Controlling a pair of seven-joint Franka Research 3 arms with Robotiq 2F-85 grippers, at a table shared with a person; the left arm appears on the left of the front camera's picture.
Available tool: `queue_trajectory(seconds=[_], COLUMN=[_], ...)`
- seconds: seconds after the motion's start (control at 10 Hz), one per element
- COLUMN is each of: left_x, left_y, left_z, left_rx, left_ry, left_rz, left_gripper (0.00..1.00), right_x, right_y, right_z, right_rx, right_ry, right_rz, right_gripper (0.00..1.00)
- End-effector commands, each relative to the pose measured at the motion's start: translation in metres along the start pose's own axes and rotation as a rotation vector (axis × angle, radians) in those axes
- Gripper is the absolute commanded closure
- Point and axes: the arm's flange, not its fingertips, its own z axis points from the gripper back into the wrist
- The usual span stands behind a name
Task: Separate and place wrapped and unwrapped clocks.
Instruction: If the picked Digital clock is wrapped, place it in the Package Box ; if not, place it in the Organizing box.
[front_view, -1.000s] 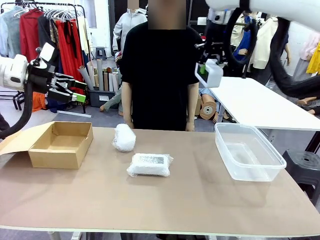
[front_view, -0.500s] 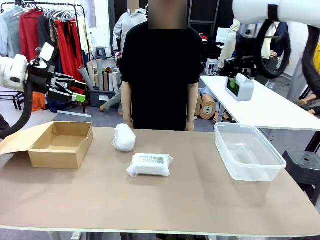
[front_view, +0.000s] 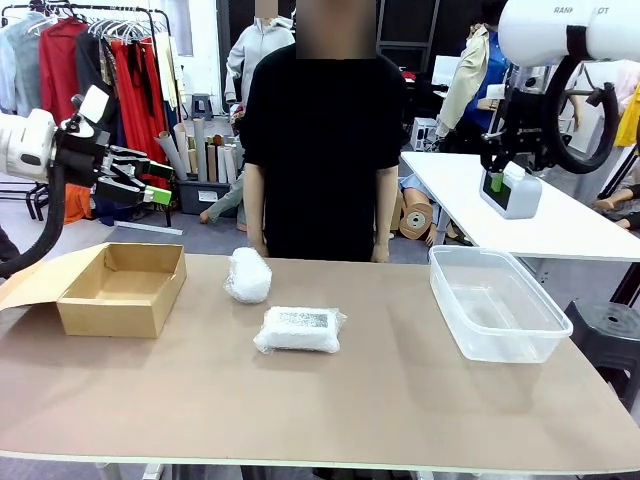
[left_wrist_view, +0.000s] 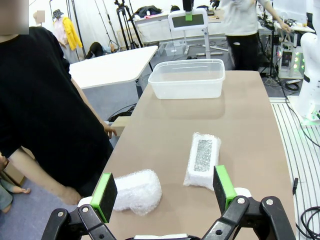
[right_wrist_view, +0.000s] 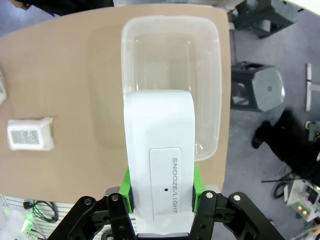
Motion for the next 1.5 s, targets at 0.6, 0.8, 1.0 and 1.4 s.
queue_trajectory(seconds=[0.6, 0.8, 1.0, 1.4], left_x=[0.002, 0.002, 0.002, 0.002], left_y=[-0.001, -0.001, -0.001, -0.001], left_z=[0.0, 0.0, 0.0, 0.0], left_rx=[0.009, 0.009, 0.009, 0.009], left_ry=[0.003, 0.003, 0.003, 0.003], left_rz=[-0.004, -0.004, -0.004, -0.004], left_gripper=[0.0, 0.0, 0.0, 0.0], right_x=[0.001, 0.003, 0.003, -0.031], right_y=[0.004, -0.004, -0.031, -0.057], right_z=[0.006, -0.011, -0.037, -0.103], right_rx=[0.0, 0.033, 0.053, 0.084], right_ry=[-0.008, -0.006, 0.067, 0.165], right_rz=[0.008, 0.022, 0.044, -0.01], right_gripper=[1.0, 1.0, 1.0, 1.0])
